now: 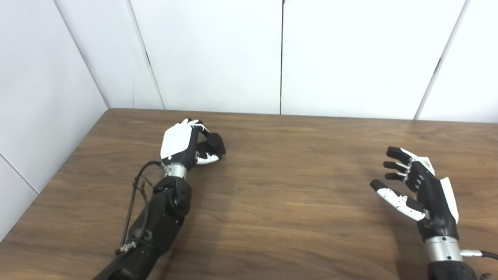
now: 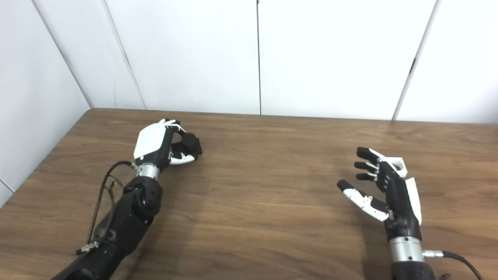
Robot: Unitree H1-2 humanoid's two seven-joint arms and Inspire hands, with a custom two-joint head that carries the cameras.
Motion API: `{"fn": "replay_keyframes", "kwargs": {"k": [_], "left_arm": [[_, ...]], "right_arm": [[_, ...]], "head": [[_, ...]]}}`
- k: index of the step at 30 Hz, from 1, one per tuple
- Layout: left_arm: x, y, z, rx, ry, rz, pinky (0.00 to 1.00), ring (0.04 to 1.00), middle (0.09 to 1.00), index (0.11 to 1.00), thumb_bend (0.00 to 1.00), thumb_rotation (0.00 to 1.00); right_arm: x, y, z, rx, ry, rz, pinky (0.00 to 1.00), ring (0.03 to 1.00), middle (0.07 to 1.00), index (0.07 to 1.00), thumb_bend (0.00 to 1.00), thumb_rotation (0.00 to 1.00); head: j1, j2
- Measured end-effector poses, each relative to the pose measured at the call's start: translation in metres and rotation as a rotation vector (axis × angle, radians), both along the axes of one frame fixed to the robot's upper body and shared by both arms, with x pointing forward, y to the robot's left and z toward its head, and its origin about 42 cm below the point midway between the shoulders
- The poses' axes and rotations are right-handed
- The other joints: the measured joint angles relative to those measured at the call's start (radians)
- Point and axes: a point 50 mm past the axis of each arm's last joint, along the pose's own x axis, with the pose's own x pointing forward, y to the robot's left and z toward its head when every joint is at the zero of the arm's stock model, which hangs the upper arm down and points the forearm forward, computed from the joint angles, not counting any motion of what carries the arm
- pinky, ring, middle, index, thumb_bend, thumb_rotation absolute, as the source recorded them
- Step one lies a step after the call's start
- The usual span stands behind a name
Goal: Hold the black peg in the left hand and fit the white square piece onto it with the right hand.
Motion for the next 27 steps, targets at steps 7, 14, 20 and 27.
{"fn": "replay_keyframes", "kwargs": {"k": [7, 14, 20, 27], "left_arm": [[0.000, 0.015, 0.006, -0.085, 0.078, -0.175, 0.93, 0.969, 0.897, 0.490, 0.52, 0.08], [-0.004, 0.009, 0.004, -0.139, 0.102, -0.275, 0.94, 0.966, 0.891, 0.489, 0.52, 0.08], [-0.006, 0.002, 0.003, -0.177, 0.140, -0.374, 0.93, 0.980, 0.903, 0.491, 0.52, 0.08], [-0.011, -0.011, 0.005, -0.236, 0.200, -0.525, 0.93, 1.000, 0.913, 0.492, 0.52, 0.08]], "right_arm": [[0.000, 0.000, 0.000, 0.000, -0.001, 0.002, 0.64, 0.737, 0.799, 0.777, 0.70, 0.26], [0.000, 0.001, 0.000, -0.001, 0.000, 0.003, 0.64, 0.735, 0.797, 0.776, 0.70, 0.27], [0.000, 0.001, 0.000, -0.001, 0.000, 0.003, 0.63, 0.736, 0.797, 0.775, 0.70, 0.28], [0.000, 0.004, 0.000, -0.008, 0.012, 0.001, 0.65, 0.733, 0.791, 0.773, 0.70, 0.26]], "head": [[-0.002, 0.002], [-0.006, 0.006], [-0.021, 0.009], [-0.028, 0.012]]}}
